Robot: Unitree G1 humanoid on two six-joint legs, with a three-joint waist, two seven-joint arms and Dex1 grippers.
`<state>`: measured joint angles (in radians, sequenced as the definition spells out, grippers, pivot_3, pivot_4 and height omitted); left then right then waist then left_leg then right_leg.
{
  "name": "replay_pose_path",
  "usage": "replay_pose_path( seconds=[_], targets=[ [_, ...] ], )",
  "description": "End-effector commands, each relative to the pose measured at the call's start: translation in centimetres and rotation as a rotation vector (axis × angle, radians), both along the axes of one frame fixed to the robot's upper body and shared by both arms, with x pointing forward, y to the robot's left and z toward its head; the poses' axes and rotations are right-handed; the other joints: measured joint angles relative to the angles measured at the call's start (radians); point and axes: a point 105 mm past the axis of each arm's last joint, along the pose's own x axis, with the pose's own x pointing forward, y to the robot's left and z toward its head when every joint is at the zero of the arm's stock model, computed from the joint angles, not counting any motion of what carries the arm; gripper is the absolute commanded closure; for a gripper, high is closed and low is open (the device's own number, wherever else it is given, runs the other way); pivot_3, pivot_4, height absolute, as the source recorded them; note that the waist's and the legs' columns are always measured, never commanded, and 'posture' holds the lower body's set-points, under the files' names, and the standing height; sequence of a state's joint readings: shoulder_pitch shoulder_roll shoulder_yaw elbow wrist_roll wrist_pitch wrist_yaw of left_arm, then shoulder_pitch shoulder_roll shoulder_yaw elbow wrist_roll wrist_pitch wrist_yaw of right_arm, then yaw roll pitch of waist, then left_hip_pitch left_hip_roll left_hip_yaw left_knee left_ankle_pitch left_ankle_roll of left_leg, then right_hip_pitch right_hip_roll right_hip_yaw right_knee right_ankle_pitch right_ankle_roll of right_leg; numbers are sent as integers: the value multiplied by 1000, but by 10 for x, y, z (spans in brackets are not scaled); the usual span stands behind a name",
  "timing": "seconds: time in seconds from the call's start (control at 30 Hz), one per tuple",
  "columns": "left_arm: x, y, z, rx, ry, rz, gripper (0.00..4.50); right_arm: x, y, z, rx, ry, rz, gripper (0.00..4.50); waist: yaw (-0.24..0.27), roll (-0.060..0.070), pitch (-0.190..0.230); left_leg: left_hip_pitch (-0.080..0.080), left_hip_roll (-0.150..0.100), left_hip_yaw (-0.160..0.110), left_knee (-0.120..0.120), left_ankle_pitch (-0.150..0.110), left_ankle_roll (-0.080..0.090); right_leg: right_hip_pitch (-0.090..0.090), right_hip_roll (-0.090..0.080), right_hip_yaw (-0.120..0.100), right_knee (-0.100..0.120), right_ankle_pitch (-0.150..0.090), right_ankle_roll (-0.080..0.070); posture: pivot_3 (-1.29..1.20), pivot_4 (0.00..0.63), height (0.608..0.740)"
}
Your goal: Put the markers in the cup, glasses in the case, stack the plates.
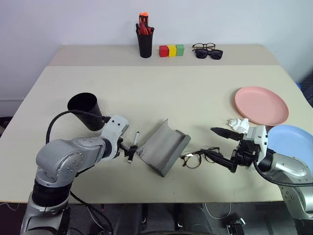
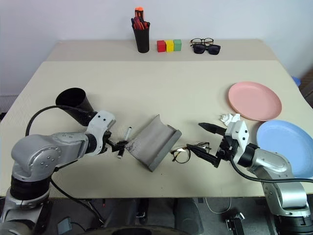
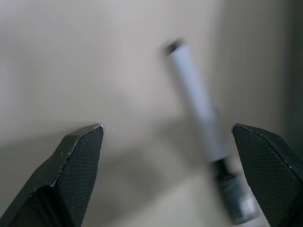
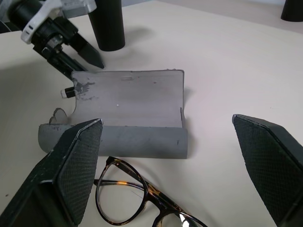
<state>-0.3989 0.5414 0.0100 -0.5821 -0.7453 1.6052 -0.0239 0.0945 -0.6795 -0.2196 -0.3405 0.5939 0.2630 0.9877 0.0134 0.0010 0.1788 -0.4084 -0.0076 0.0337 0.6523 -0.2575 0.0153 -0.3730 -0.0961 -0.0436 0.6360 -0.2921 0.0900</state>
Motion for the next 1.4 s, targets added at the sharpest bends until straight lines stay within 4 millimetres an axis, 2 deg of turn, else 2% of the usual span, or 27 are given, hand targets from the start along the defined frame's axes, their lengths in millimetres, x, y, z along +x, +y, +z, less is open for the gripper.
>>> replay_pose_path(
  seconds=[0.03,0.27,0.47,0.57,0.73,0.83,1.03,1.13,1.37,1.4],
  targets=[
    [-2,6,-9,8,53,29,66,-2,2,12,-1,-40,19,0,0,0,0,0,0,0,0,0,0,0,0,0,0,0,0,0,150,740],
    [-9,-10,-9,-70,116,-58,66,-2,-3,14,-13,-45,11,0,1,0,-1,1,0,0,0,0,1,0,0,0,2,0,0,0,150,740],
    [-14,-9,3,-91,124,-121,66,-3,-3,12,-4,-41,4,0,0,0,-1,1,0,0,0,0,-1,0,0,0,1,0,0,0,150,740],
    [-18,-4,-7,-34,162,-120,66,-1,2,15,50,-43,4,0,0,0,-1,1,0,0,0,1,-2,0,0,0,2,0,0,0,150,740],
    [-8,12,-13,84,139,-28,66,3,10,14,81,-51,20,0,0,2,-2,1,0,0,0,1,-1,0,0,1,2,0,0,0,150,740],
    [-7,21,-17,165,142,-9,66,6,11,11,85,-57,24,0,-2,1,-2,2,0,0,0,1,-1,0,0,1,3,0,0,0,150,740],
    [-5,25,-21,209,146,15,66,4,6,5,85,-62,18,0,-1,2,-3,4,0,0,-1,1,-2,0,0,1,6,0,-1,0,150,740],
    [-5,27,-24,229,152,23,890,3,6,4,83,-64,16,0,-2,3,-3,5,0,0,-1,1,-2,0,0,2,8,-1,-1,0,150,740],
    [-11,35,-31,226,178,64,4270,2,6,5,72,-59,16,0,-4,5,-7,6,0,0,-2,1,-3,0,0,2,8,-1,-1,0,150,740],
    [-12,36,-29,208,175,68,4270,3,7,6,69,-59,20,0,-5,5,-8,6,0,0,-2,1,-3,0,0,2,8,-1,-1,0,150,740]
  ],
)
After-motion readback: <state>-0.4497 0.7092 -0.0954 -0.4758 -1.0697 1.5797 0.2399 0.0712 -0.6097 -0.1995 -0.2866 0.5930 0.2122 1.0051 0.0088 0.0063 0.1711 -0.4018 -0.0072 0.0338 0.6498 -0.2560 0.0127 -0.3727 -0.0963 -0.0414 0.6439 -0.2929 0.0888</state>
